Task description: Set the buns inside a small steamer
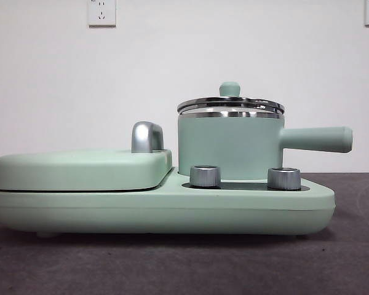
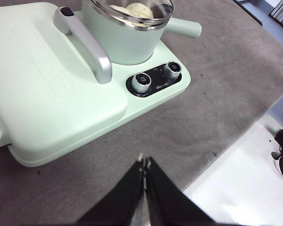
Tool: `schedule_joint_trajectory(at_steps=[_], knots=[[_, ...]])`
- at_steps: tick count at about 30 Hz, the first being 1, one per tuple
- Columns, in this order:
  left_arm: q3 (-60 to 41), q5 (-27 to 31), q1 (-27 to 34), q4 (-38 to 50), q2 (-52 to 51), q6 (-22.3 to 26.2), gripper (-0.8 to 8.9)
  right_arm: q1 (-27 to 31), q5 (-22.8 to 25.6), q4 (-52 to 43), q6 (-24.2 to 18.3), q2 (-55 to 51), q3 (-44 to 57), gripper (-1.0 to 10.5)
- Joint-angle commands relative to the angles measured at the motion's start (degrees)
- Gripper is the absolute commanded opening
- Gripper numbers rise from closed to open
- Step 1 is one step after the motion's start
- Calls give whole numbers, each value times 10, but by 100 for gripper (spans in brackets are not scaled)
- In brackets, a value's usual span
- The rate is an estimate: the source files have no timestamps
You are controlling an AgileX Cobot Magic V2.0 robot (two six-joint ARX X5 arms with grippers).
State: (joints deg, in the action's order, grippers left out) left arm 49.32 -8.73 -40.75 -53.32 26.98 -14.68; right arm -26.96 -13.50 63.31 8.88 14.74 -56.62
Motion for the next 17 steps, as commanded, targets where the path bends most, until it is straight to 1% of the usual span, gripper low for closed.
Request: schedule_joint_trajectory(at_steps=[1, 3, 5, 9, 12, 14, 17], knots=[[-8, 0, 17, 31, -14, -2, 7, -3, 0, -7, 4, 1, -4, 16], [-32, -12, 51, 59, -20, -2, 7, -3, 0, -7, 4, 1, -4, 16], [-75, -21, 107, 112, -40, -2, 7, -3, 0, -7, 5, 1, -4, 16], [-195, -21, 242, 245, -119, -2, 7, -3, 0, -7, 5, 1, -4, 16], [-281, -21, 325, 312, -185, -2, 7, -3, 0, -7, 4, 1, -4, 16], [-327, -20, 358, 336, -218, -1, 7, -3, 0, -7, 4, 1, -4, 16], [-381, -19, 389, 350, -255, 18, 7, -3, 0, -7, 5, 1, -4, 16]])
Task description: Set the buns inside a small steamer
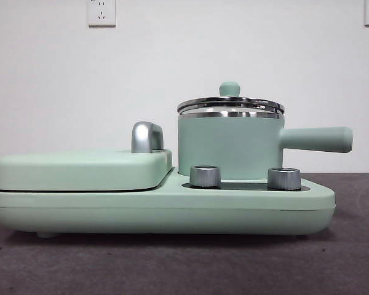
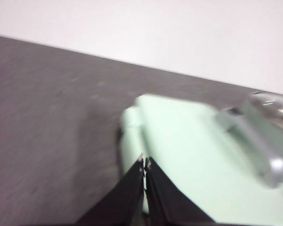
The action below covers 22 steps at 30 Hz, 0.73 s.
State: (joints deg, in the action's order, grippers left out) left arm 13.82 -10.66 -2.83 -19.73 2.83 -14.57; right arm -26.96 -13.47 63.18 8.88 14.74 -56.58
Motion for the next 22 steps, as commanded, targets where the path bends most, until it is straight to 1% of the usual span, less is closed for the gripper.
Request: schedule_joint_trajectory(at_steps=[1, 8, 10, 12, 14, 15, 22], knots=[[-39, 3, 16, 17, -24, 36, 7, -3, 0, -6, 4, 1, -4, 16], [-83, 22, 24, 22, -26, 163, 7, -3, 0, -6, 5, 1, -4, 16], [-94, 22, 24, 38, -26, 181, 7, -3, 0, -6, 4, 1, -4, 16], [-106, 22, 24, 53, -26, 172, 7, -3, 0, -6, 4, 1, -4, 16], [-116, 26, 25, 55, -26, 134, 7, -3, 0, -6, 4, 1, -4, 16], [-118, 28, 24, 59, -26, 123, 7, -3, 0, -6, 4, 1, -4, 16], [-131, 34, 24, 94, -26, 120, 7, -3, 0, -6, 4, 1, -4, 16]])
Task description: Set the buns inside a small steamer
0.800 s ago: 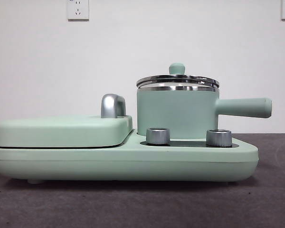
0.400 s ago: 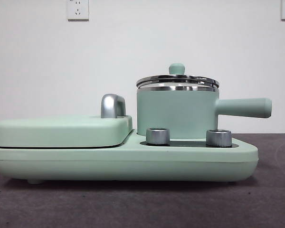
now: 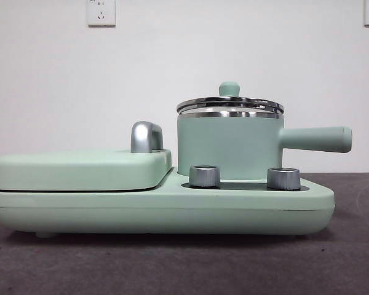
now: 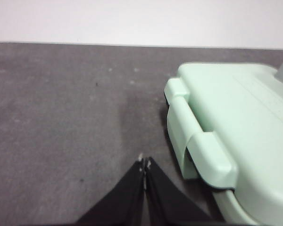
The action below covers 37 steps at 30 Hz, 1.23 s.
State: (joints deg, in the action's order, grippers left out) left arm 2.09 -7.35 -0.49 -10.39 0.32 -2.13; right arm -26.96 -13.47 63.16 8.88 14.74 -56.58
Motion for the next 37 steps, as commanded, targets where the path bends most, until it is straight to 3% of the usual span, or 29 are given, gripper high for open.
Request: schedule_joint_trajectory(at_steps=[1, 22, 25, 29, 37], knots=[[-14, 1, 1, 1, -1, -5, 7, -3, 0, -6, 4, 1, -4, 16], [-14, 1, 1, 1, -1, -5, 7, 0, 0, -14, 4, -1, 2, 16], [-14, 1, 1, 1, -1, -5, 7, 38, -7, -22, 3, -7, 12, 16], [-14, 1, 1, 1, -1, -5, 7, 132, -12, -92, 0, -25, 72, 16], [-13, 1, 1, 1, -1, -5, 7, 304, -9, -379, -26, -83, 301, 16]])
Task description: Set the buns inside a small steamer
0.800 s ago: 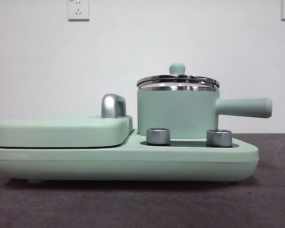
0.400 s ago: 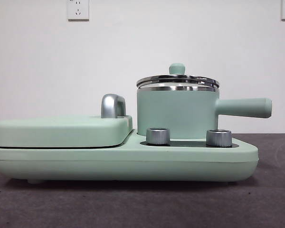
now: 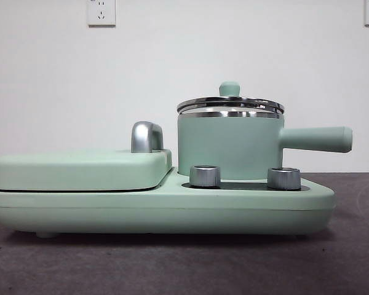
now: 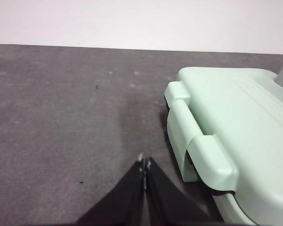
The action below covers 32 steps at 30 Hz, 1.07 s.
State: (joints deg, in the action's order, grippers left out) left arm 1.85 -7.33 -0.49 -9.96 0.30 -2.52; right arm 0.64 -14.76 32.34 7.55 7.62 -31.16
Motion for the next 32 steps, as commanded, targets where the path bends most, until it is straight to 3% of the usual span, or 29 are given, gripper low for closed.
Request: schedule_joint_trajectory(at_steps=[1, 5, 13, 32], knots=[[-11, 1, 1, -3, -1, -1, 7, 42, 12, -96, -16, -19, 73, 16], [-11, 1, 1, -3, -1, -1, 7, 73, 33, -149, -24, -40, 151, 16], [-11, 1, 1, -3, -1, -1, 7, 63, 114, -195, -38, -74, 253, 15], [-10, 1, 1, -4, -1, 0, 7, 54, 149, -223, -65, -74, 305, 16]])
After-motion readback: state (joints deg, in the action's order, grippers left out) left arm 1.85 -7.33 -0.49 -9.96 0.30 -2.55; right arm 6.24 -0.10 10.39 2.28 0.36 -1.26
